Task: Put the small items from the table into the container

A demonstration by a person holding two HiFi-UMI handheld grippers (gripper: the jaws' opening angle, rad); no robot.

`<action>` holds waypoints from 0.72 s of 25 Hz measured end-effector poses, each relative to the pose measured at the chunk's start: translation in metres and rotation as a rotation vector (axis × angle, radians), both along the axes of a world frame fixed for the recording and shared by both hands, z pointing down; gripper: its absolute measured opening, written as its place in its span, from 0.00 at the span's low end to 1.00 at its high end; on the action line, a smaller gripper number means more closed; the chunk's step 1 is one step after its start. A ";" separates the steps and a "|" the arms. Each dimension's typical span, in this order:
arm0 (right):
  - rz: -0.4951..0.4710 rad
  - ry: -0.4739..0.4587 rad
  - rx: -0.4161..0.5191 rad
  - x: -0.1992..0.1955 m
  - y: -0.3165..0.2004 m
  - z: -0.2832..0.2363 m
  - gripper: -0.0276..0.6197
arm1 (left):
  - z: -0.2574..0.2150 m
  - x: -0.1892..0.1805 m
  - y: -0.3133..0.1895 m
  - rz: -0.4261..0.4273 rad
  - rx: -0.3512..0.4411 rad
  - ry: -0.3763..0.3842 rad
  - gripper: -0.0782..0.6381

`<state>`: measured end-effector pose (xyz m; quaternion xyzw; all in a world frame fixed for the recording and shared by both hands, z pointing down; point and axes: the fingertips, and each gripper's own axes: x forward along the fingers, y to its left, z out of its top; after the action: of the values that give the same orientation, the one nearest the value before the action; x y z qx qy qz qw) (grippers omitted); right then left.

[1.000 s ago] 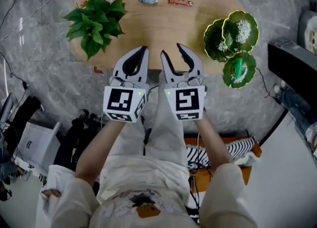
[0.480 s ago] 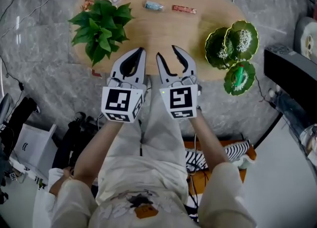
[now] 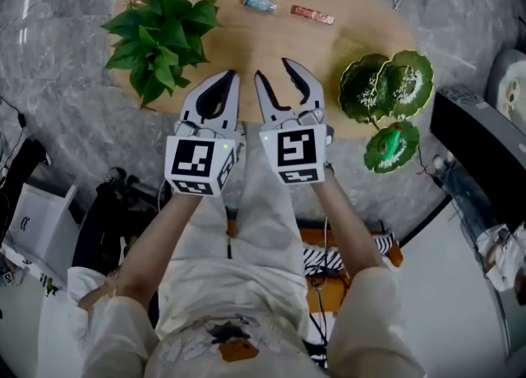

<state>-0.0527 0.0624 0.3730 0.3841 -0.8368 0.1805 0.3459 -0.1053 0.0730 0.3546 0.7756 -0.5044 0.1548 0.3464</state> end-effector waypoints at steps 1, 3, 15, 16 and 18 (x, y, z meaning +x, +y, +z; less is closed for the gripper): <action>-0.011 -0.002 -0.005 -0.001 -0.003 0.003 0.30 | 0.003 0.000 -0.002 -0.006 -0.006 -0.001 0.11; -0.032 -0.002 -0.007 -0.003 -0.011 0.010 0.30 | 0.010 0.002 -0.008 -0.017 -0.012 -0.004 0.11; -0.065 0.007 -0.044 0.003 -0.050 0.051 0.31 | 0.035 -0.002 -0.031 -0.075 -0.049 -0.029 0.11; -0.070 0.005 -0.047 0.002 -0.052 0.053 0.31 | 0.037 -0.003 -0.031 -0.084 -0.053 -0.030 0.11; -0.080 -0.002 -0.048 -0.001 -0.058 0.057 0.32 | 0.041 -0.004 -0.036 -0.100 -0.056 -0.033 0.11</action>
<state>-0.0538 0.0043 0.4302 0.3415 -0.8474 0.1871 0.3611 -0.1095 0.0372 0.3954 0.7367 -0.5438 0.1642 0.3669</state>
